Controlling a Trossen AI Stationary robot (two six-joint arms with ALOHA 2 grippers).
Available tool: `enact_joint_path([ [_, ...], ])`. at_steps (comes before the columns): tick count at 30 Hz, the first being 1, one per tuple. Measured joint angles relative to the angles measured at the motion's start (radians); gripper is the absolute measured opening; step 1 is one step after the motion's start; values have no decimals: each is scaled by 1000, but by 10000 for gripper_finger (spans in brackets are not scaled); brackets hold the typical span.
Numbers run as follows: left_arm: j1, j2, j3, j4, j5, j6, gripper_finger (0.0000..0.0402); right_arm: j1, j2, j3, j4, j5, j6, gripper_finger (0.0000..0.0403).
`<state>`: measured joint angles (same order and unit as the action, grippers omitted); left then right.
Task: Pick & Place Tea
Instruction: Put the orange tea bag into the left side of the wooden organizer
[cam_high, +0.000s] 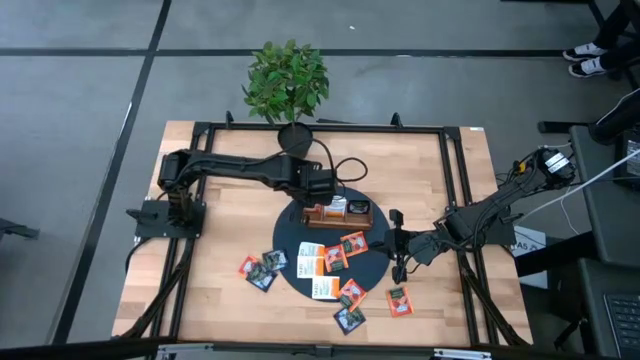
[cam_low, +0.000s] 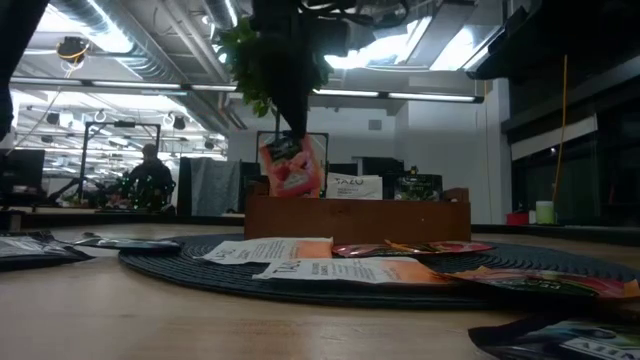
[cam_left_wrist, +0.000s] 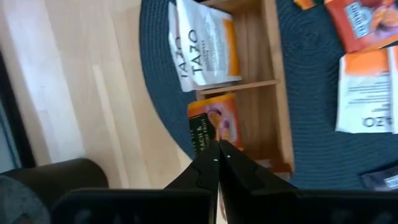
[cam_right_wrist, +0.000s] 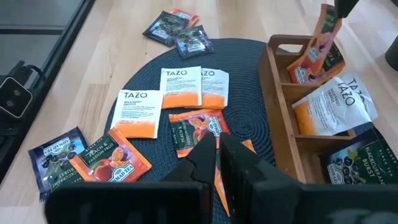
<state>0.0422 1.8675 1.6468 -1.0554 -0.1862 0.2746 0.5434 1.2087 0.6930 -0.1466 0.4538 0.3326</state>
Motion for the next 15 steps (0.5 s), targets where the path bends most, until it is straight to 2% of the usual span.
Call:
enact_joint_path([
  [8, 2, 0, 0, 4, -5, -2, 3, 0, 0, 0, -4, 0, 0, 26],
  [15, -3, 53, 0, -8, -2, 5, 3, 0, 0, 0, -9, -1, 3, 26],
])
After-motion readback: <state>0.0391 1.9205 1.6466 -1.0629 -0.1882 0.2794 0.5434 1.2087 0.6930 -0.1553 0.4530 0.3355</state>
